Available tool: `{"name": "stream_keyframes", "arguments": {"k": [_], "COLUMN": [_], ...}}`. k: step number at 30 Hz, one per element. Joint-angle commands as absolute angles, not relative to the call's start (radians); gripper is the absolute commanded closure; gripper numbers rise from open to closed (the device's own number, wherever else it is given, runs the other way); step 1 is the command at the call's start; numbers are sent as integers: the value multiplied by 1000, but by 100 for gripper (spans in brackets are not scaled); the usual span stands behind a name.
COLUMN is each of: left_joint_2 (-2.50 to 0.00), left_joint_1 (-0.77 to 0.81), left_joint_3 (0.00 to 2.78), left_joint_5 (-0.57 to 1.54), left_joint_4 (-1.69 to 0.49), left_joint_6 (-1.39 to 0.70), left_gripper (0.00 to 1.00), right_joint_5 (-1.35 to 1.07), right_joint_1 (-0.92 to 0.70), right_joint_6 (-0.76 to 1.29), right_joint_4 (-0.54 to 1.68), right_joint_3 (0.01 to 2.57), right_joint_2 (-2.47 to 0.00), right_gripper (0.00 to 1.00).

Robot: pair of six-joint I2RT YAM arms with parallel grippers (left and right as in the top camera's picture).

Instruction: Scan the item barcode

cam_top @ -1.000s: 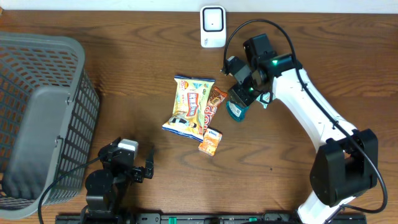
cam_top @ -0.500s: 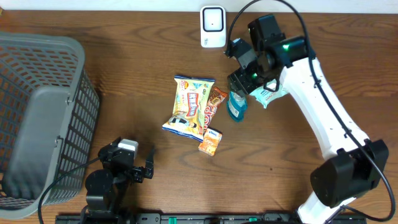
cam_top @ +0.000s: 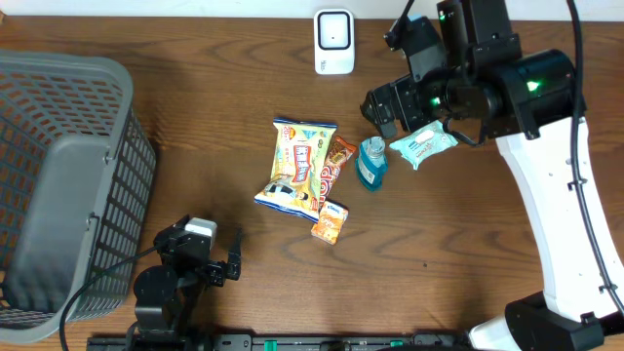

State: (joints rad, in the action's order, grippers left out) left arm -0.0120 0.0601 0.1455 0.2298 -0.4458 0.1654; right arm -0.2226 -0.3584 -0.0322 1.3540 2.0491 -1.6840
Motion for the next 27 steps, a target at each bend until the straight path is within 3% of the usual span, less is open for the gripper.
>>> {"name": "stream_keyframes", "arguments": {"k": [1, 12, 18, 27], "left_joint_2": [-4, -4, -4, -4], "left_joint_1": [62, 62, 62, 62], "left_joint_3": [133, 133, 133, 133], "left_joint_5": [227, 227, 227, 227], "left_joint_4": [-467, -467, -467, -467], "left_joint_6": [179, 179, 179, 179], "left_gripper": [2, 1, 2, 2], "right_joint_5": [-229, 14, 146, 126], "right_joint_1": [-375, -494, -498, -498], "right_joint_6": [182, 364, 450, 430], "right_joint_4": [1385, 1081, 1076, 920], "right_joint_3": [1963, 1552, 1512, 1385], "right_joint_2": [-1703, -1703, -1703, -1704], "right_gripper": [1, 1, 1, 4]}}
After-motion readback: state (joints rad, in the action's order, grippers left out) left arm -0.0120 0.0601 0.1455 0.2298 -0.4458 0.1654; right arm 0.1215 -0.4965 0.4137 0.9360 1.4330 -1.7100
